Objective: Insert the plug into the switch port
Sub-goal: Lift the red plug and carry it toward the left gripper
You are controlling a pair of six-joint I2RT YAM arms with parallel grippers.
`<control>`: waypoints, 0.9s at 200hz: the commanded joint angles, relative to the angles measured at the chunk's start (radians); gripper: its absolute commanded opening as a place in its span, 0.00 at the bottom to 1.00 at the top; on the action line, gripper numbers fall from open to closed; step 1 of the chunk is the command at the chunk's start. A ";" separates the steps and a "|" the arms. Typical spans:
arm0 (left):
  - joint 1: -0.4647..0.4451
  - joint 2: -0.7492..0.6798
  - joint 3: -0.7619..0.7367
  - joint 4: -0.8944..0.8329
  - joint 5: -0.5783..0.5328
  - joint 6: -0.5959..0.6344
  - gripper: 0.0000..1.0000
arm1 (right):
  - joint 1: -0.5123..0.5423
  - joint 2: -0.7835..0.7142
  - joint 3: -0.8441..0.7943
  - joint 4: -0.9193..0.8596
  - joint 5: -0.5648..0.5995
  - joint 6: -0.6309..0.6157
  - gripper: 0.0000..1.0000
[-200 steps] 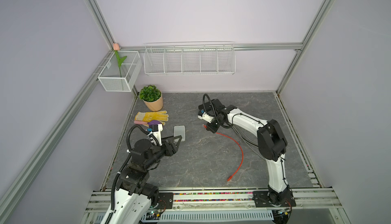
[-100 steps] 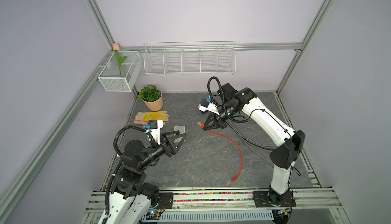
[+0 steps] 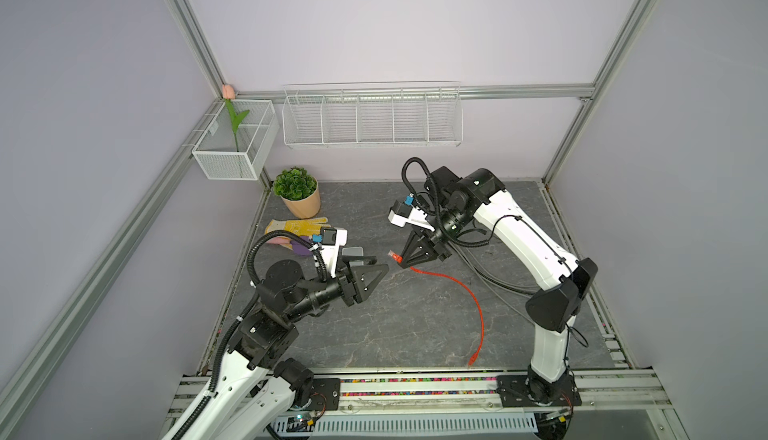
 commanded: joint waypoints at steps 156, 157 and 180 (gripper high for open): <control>-0.053 0.085 0.036 0.044 -0.082 0.015 0.06 | 0.044 0.035 0.026 -0.017 0.048 0.028 0.08; -0.053 0.085 0.035 0.043 -0.082 0.015 0.05 | 0.044 0.034 0.026 -0.014 0.049 0.032 0.09; -0.055 0.077 0.018 0.035 -0.107 0.008 0.00 | 0.052 0.001 -0.003 0.065 0.102 0.115 0.19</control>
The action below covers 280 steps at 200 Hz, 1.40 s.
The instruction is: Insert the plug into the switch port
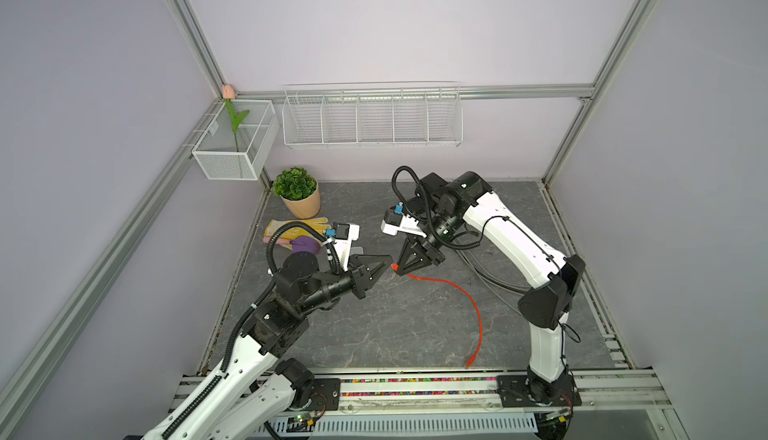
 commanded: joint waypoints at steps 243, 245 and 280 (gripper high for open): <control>-0.004 -0.077 -0.087 -0.065 -0.373 -0.207 0.00 | 0.239 -0.597 -0.913 1.280 0.777 0.503 0.43; -0.004 -0.076 -0.087 -0.064 -0.374 -0.207 0.00 | 0.239 -0.592 -0.911 1.278 0.772 0.503 0.43; -0.004 -0.073 -0.089 -0.065 -0.379 -0.212 0.00 | 0.239 -0.543 -0.891 1.259 0.730 0.498 0.36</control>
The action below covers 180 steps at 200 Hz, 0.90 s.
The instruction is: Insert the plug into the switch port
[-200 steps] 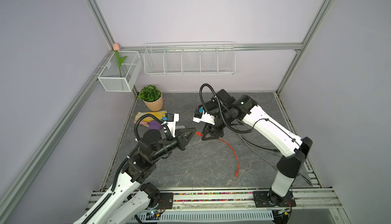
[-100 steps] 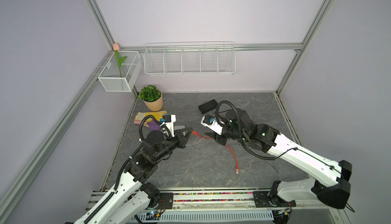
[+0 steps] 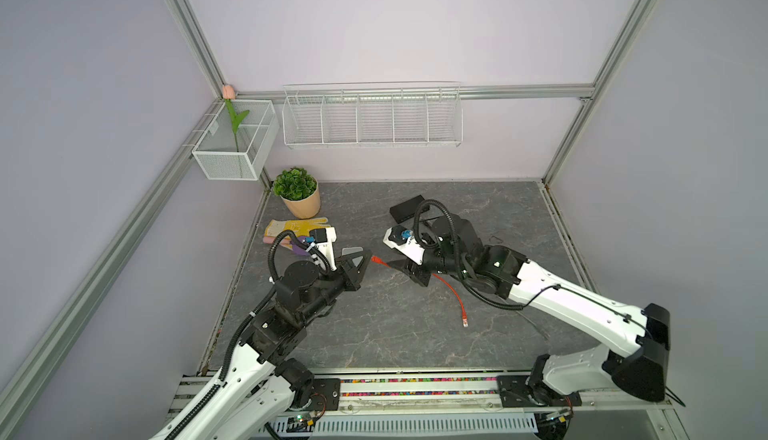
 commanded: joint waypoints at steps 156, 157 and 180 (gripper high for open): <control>-0.004 -0.021 -0.026 0.015 0.002 -0.044 0.00 | 0.005 0.105 0.031 0.100 -0.039 -0.001 0.31; -0.004 -0.021 -0.026 0.016 0.003 -0.045 0.00 | 0.006 0.105 0.031 0.101 -0.038 -0.001 0.30; -0.005 -0.024 -0.030 0.021 -0.001 -0.046 0.00 | 0.006 0.100 0.034 0.106 -0.021 -0.007 0.34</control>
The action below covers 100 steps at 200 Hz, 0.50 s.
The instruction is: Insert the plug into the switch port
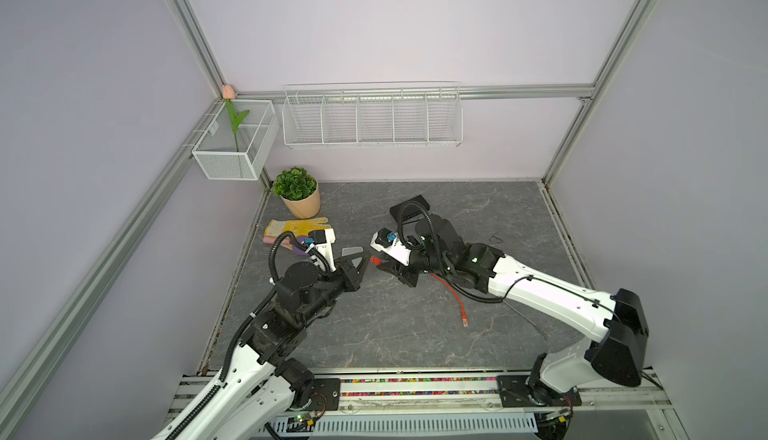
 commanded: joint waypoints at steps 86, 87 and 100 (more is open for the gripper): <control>-0.004 -0.019 0.000 0.003 -0.002 -0.020 0.00 | 0.005 0.012 0.019 0.043 0.043 -0.035 0.32; -0.004 -0.019 0.000 0.003 -0.003 -0.019 0.00 | 0.005 0.013 0.019 0.043 0.044 -0.036 0.32; -0.004 -0.019 0.000 0.003 -0.004 -0.019 0.00 | 0.005 0.011 0.019 0.039 0.049 -0.036 0.30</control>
